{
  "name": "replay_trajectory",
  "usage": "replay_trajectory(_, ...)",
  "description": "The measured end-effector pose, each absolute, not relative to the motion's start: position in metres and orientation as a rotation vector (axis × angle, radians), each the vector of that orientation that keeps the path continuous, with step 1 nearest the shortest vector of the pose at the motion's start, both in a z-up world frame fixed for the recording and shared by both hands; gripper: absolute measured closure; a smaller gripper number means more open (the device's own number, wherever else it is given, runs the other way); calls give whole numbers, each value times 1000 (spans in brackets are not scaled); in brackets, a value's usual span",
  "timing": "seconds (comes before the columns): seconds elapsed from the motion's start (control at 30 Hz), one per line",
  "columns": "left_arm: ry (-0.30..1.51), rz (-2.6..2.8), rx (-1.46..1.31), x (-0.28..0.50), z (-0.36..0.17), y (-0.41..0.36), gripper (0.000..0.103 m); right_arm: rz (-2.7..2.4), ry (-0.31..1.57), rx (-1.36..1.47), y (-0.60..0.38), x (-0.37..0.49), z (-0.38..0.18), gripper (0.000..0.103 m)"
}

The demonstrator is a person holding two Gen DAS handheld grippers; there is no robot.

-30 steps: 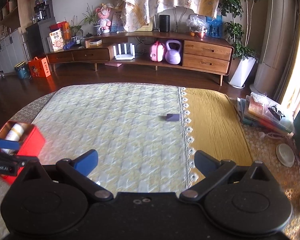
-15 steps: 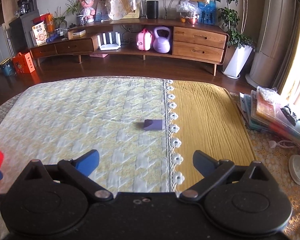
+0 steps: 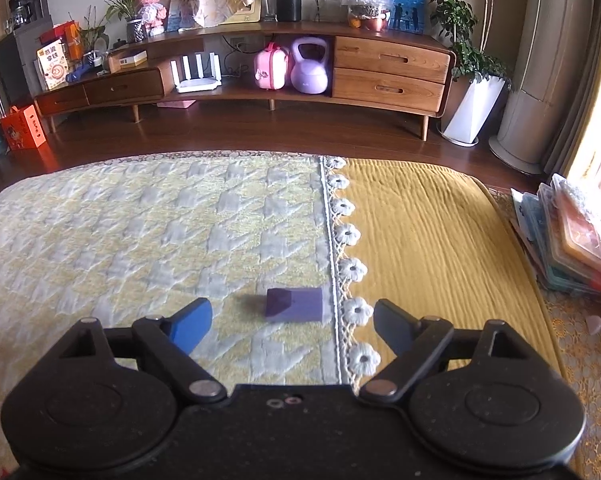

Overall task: Organize rigid objects
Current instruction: 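Close left tool on red packet while right tool grasps small purple block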

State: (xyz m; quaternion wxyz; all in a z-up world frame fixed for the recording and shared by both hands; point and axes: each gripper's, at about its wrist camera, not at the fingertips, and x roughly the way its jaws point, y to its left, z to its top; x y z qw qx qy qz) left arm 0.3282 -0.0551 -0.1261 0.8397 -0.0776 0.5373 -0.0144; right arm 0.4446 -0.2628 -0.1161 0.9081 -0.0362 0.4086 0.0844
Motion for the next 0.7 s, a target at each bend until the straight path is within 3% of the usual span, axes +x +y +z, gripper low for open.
replay_trajectory(0.23,1135,-50,-150,329,-132,-61,22,157,855,-77,-258,453,-132,28)
replay_trajectory(0.5,1121,-66,-142,316,-131,-63,49,144,840,-89,-254,452,-136,38)
replay_trajectory(0.57,1114,-67,-127,312,-130,-65,62,141,832,-89,-255,450,-136,42)
replay_trajectory(0.7,1100,-63,-83,307,-128,-68,74,126,822,-86,-257,447,-136,55)
